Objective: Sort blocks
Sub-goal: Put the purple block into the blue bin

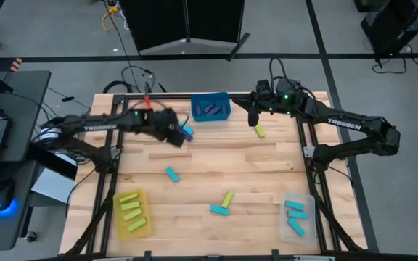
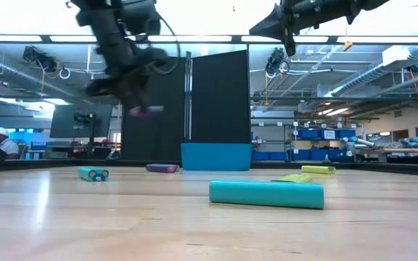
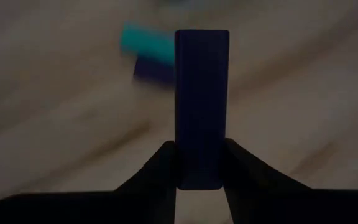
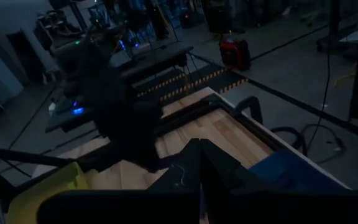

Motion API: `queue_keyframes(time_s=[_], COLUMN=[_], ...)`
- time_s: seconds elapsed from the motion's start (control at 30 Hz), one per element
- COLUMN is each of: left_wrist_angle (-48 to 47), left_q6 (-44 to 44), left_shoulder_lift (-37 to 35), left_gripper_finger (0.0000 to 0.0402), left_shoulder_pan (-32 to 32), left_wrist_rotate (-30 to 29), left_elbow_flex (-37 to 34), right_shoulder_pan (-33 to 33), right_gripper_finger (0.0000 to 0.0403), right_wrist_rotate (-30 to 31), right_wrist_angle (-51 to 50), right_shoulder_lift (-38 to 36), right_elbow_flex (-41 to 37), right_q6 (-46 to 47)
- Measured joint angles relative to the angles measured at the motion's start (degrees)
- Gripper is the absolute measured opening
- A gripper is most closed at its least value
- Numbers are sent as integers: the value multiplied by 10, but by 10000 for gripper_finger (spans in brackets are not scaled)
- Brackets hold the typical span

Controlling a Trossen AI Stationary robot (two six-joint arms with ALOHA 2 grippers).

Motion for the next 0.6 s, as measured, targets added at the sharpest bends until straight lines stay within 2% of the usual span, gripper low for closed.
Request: queue_keyframes(time_s=[0.27,0.47,0.6], left_wrist_angle=[40,26,10], left_q6=[35,85,114], left_shoulder_lift=[129,263,343], left_gripper_finger=[100,100,100], left_shoulder_pan=[82,110,127], left_wrist_rotate=[34,68,89], left_elbow_flex=[162,293,353], right_shoulder_pan=[0,0,2], right_gripper_finger=[12,12,12], right_wrist_rotate=[0,0,0], right_wrist_angle=[2,2,2], right_shoulder_lift=[0,0,0], right_elbow_flex=[0,0,0], right_q6=[22,48,58])
